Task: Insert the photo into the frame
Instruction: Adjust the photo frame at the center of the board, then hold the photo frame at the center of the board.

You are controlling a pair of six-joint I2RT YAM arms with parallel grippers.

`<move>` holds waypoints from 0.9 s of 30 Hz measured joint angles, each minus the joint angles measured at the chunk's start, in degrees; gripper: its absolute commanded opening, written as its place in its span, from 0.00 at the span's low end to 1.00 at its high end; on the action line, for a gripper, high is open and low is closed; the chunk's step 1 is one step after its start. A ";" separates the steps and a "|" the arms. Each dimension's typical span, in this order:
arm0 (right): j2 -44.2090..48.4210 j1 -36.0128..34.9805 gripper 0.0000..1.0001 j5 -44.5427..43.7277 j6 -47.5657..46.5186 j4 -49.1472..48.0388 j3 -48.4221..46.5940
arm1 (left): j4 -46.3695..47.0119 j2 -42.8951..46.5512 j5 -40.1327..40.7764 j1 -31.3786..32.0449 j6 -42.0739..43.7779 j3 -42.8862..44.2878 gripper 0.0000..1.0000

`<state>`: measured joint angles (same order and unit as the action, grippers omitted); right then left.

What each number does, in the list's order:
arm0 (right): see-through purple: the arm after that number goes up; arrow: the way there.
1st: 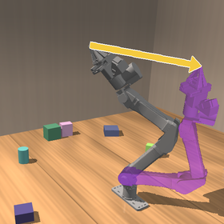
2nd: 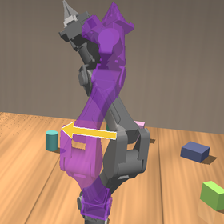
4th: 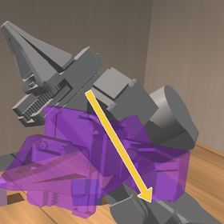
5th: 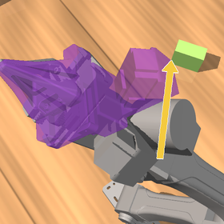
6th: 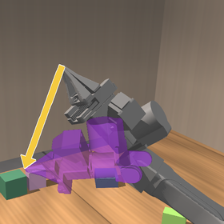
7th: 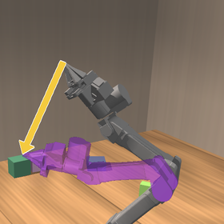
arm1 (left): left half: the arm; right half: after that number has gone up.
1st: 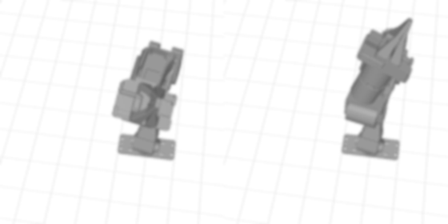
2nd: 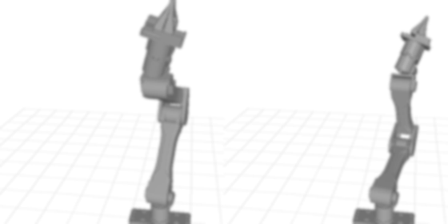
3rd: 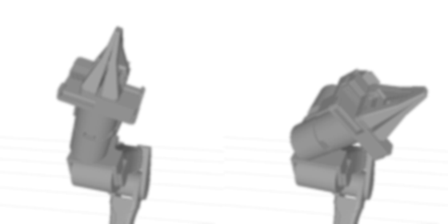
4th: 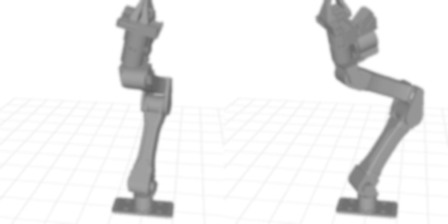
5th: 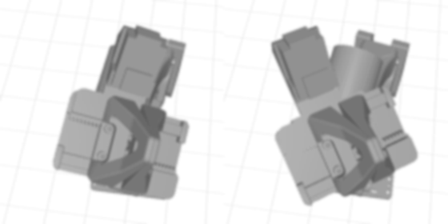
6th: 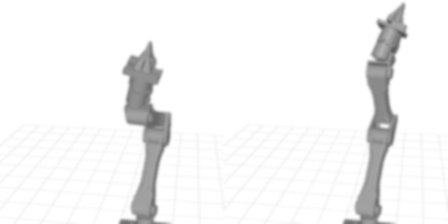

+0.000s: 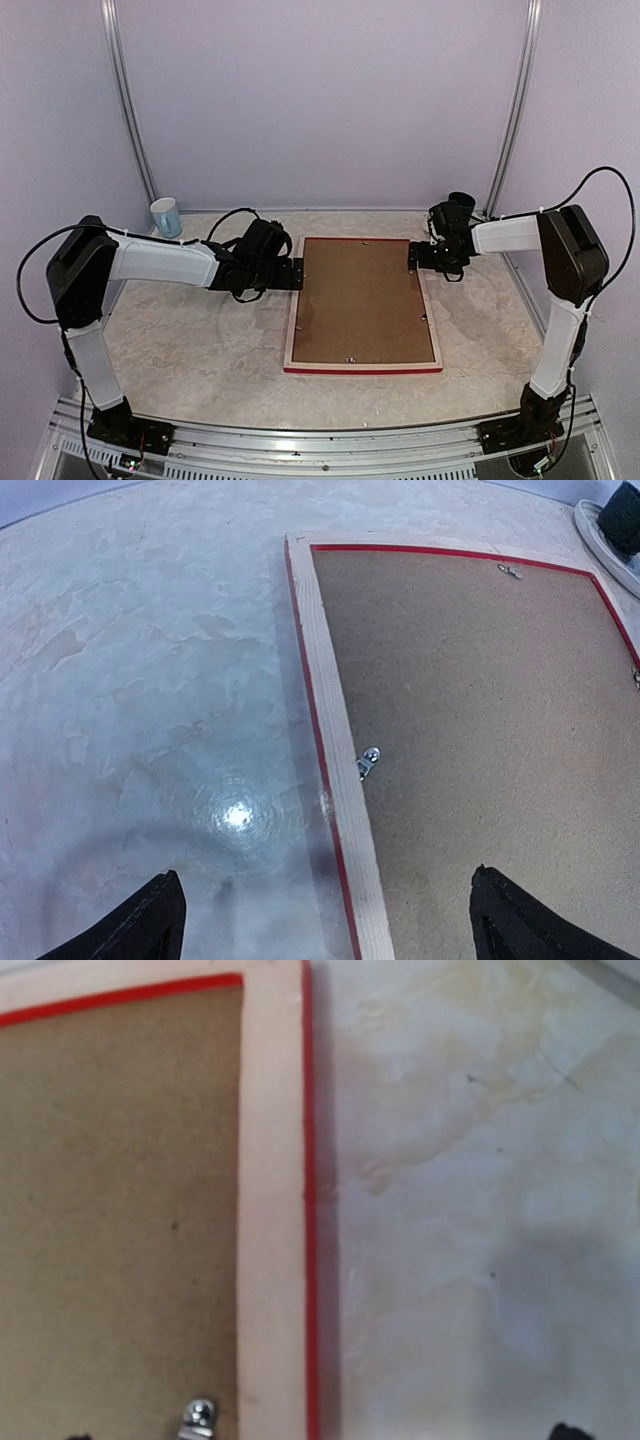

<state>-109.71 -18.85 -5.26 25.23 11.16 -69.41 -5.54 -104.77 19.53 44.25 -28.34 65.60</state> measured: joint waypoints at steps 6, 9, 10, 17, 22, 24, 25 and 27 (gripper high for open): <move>-0.52 -1.31 0.99 -2.58 -0.72 1.68 -0.42 | 1.29 -7.17 -2.62 -0.79 2.08 5.25 0.85; -0.52 -1.51 0.99 -3.17 -1.07 2.05 -0.42 | 1.29 -9.25 -3.17 -0.83 2.34 4.74 0.77; -0.52 -1.51 0.99 -3.39 -1.20 2.08 -0.39 | 1.36 -9.64 -3.26 -0.83 2.43 4.42 0.75; -0.52 -1.64 0.99 -5.07 -1.84 2.38 0.26 | 4.57 -9.99 -4.83 -0.83 3.08 1.44 0.55; -0.52 -2.16 0.99 -6.43 -1.81 2.47 0.61 | 7.26 -9.94 -6.40 -0.83 3.13 0.04 0.51; -0.52 -2.71 0.98 -7.23 -1.79 2.51 0.61 | 8.09 -9.94 -7.50 -0.83 3.04 -0.63 0.50; -0.52 -2.97 0.98 -7.58 -1.79 2.49 0.61 | 8.48 -9.92 -7.78 -0.83 2.95 -0.90 0.49; -0.52 -3.52 0.98 -8.24 -1.73 2.51 0.61 | 9.03 -9.68 -8.52 -0.83 2.91 -1.46 0.49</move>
<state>-110.24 -22.37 -13.50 23.51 13.67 -68.79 3.49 -114.45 11.00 43.42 -25.43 64.14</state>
